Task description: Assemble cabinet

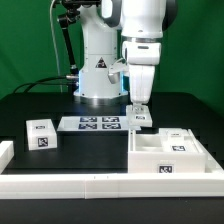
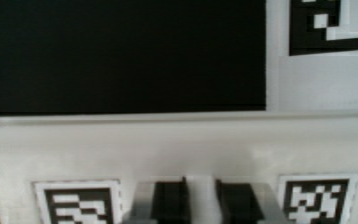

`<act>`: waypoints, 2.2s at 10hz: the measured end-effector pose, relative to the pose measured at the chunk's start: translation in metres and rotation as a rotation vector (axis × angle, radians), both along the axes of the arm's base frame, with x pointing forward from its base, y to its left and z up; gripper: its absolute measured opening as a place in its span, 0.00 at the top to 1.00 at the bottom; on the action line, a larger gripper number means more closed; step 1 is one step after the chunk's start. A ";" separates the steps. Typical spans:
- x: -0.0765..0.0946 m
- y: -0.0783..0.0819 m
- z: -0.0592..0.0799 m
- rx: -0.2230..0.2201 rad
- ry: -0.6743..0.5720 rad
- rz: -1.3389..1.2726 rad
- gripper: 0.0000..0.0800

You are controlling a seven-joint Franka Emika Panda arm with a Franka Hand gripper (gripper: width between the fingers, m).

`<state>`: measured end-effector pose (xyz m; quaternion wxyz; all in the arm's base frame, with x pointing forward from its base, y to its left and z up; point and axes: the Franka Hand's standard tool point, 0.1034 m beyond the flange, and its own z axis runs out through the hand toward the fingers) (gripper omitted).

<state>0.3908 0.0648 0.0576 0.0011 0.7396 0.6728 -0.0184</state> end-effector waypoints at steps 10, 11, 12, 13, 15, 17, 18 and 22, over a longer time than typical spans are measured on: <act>0.024 0.002 0.001 0.025 -0.066 -0.006 0.91; 0.029 -0.003 0.000 0.021 -0.058 -0.002 0.91; 0.036 -0.005 0.001 0.014 -0.050 -0.007 0.91; 0.044 -0.005 0.004 0.008 -0.044 -0.008 0.91; 0.047 -0.005 0.004 0.009 -0.048 -0.010 0.91; 0.047 -0.003 0.004 0.018 -0.068 -0.014 0.91; 0.047 -0.004 0.004 0.017 -0.064 -0.015 0.91; 0.060 -0.004 0.004 0.017 -0.069 -0.013 0.91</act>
Offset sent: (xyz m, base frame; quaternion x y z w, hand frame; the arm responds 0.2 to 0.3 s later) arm 0.0307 -0.0068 0.0008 -0.0557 -0.0230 -0.0234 0.9979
